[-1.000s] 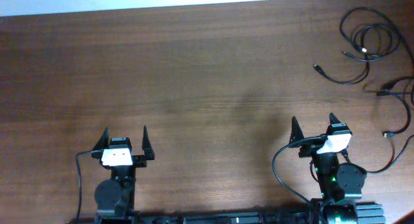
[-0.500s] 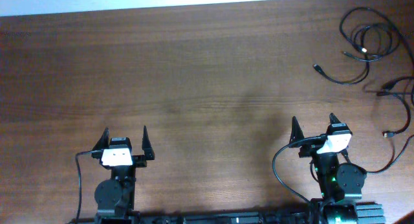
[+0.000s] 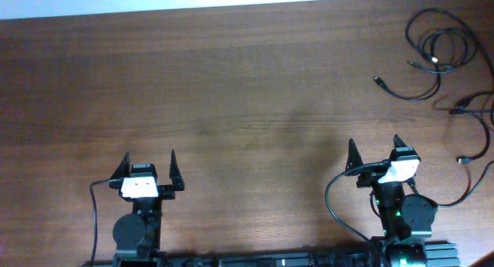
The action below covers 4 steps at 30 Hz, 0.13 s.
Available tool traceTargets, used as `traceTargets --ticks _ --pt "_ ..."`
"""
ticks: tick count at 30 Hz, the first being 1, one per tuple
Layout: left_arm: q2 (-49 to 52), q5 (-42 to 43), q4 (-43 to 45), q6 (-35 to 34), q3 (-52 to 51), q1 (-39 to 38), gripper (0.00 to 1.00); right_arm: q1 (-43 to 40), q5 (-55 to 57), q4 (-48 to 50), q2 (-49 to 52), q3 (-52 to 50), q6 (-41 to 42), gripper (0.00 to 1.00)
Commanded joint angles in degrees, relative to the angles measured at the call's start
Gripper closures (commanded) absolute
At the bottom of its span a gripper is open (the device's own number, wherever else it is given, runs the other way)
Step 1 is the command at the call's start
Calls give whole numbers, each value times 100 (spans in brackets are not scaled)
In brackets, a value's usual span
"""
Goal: Untangle cables
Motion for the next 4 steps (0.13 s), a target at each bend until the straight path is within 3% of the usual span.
traceTargets --ticks 1,4 --pt "-33 42 -31 83 -11 35 1 46 68 -48 -48 -28 -57 1" --pt "-33 42 -31 83 -11 35 1 46 68 -48 -48 -28 -57 1"
